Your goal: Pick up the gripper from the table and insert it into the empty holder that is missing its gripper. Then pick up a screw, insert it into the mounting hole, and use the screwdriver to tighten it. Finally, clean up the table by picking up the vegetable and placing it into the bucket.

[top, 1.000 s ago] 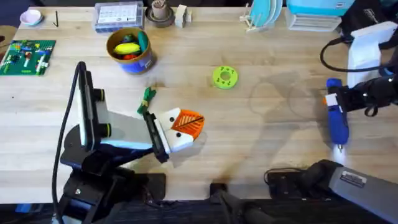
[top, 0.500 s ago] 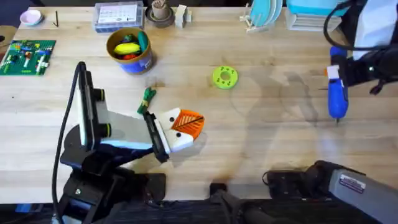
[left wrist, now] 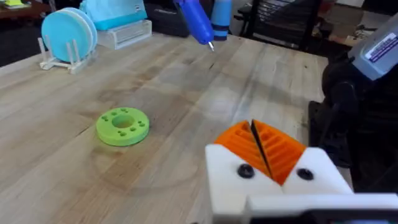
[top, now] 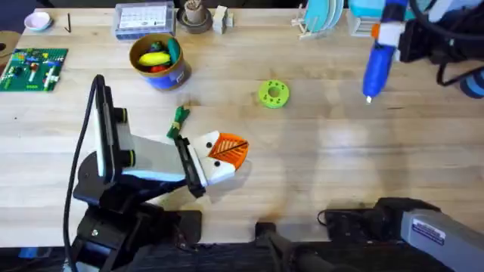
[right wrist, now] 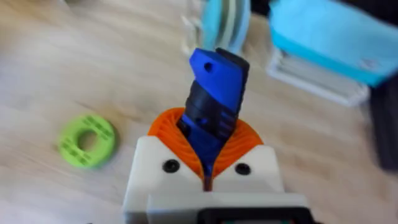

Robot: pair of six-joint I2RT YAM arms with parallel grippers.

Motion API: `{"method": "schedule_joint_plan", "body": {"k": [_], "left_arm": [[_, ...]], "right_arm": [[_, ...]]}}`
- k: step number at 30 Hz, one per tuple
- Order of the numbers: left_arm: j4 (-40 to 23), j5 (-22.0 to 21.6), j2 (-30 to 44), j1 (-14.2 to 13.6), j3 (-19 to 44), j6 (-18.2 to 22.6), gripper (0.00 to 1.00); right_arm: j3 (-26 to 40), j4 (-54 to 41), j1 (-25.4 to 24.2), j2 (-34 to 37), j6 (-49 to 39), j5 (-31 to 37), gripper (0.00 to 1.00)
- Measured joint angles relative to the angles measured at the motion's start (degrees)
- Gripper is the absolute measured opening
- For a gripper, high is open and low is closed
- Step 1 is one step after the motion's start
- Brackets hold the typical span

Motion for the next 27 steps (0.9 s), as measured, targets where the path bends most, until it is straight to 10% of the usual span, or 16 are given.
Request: {"method": "schedule_joint_plan", "body": {"k": [13,27], "left_arm": [[0.0,0.0,0.0,0.0,0.0,0.0,0.01],[0.0,0.0,-0.01,0.0,0.0,0.0,0.01]], "right_arm": [[-0.54,13.69,15.95,-1.43,10.42,-10.74,0.02],[-18.19,41.63,29.77,-16.68,21.54,-12.04,0.02]]}}
